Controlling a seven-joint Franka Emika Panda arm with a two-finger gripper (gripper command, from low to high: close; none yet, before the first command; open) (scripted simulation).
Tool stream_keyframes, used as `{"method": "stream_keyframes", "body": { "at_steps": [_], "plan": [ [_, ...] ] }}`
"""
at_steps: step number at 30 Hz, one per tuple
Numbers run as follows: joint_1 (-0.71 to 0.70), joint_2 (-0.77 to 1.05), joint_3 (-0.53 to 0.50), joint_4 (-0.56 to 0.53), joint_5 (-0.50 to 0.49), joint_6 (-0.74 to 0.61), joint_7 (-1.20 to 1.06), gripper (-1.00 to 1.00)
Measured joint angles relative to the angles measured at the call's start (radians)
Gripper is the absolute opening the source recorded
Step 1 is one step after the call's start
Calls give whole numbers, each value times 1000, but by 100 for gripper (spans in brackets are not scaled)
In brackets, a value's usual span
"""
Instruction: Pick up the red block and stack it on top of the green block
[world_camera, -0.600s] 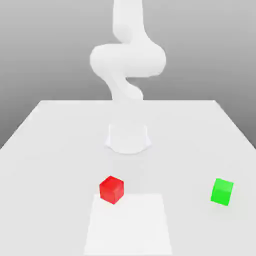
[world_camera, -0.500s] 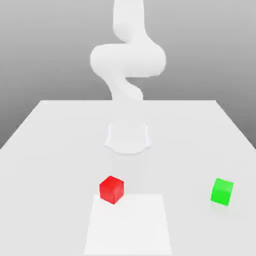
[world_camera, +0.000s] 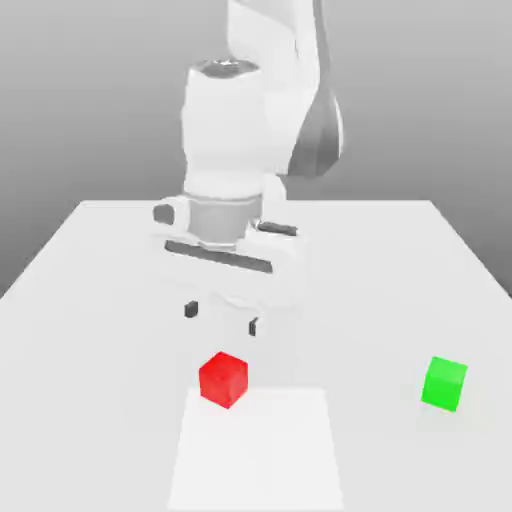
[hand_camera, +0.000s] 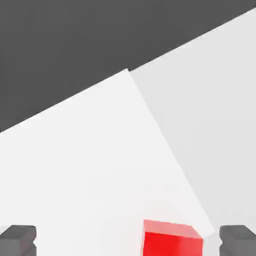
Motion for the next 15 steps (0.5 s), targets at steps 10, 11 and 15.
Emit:
{"method": "stream_keyframes", "body": {
  "at_steps": [10,11,15],
  "plan": [
    [-38,199,-4,17,-123,162,105,0],
    [-33,217,-13,19,-137,178,115,0],
    [-11,291,-46,22,-170,246,135,0]
  ]
}}
